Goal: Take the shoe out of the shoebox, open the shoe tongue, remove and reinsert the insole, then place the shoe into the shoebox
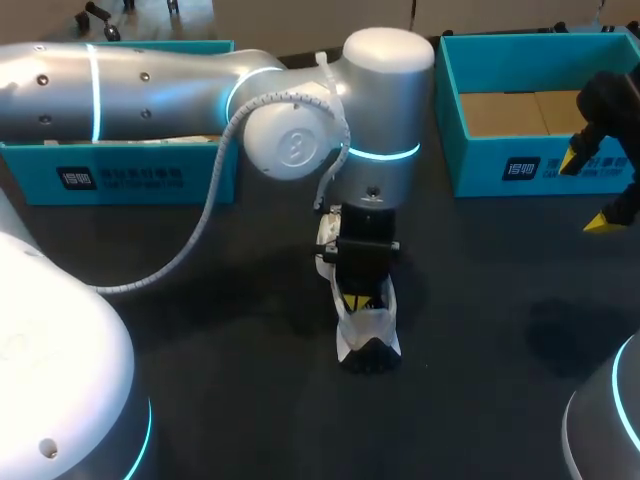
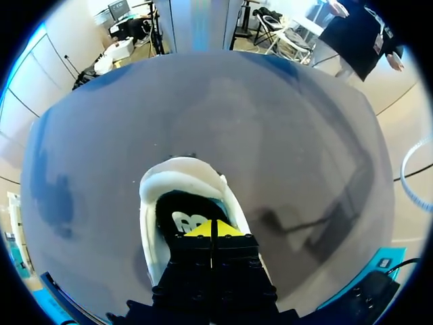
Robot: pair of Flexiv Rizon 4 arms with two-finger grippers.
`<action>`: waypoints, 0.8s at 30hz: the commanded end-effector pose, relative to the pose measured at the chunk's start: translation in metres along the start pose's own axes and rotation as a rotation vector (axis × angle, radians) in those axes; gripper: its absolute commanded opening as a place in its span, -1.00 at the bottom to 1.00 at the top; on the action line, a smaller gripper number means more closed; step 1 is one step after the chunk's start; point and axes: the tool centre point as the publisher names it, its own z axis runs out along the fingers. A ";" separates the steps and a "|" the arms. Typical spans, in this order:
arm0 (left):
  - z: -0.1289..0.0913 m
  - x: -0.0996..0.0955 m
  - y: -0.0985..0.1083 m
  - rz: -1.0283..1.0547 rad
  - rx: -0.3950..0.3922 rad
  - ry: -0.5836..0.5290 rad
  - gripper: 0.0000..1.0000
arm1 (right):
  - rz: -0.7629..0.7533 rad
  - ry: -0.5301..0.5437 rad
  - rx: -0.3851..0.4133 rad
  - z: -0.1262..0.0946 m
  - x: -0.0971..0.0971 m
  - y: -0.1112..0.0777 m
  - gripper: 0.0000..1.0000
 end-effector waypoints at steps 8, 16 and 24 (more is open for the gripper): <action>0.025 -0.007 -0.002 -0.049 0.006 -0.007 -1.00 | 0.001 0.004 0.003 0.001 -0.002 0.001 1.00; 0.005 -0.006 0.003 -0.085 -0.047 -0.073 -1.00 | 0.001 0.004 0.003 0.001 -0.002 0.001 1.00; 0.004 -0.017 0.022 -0.139 -0.086 -0.091 -1.00 | 0.001 0.004 0.003 0.001 -0.002 0.001 1.00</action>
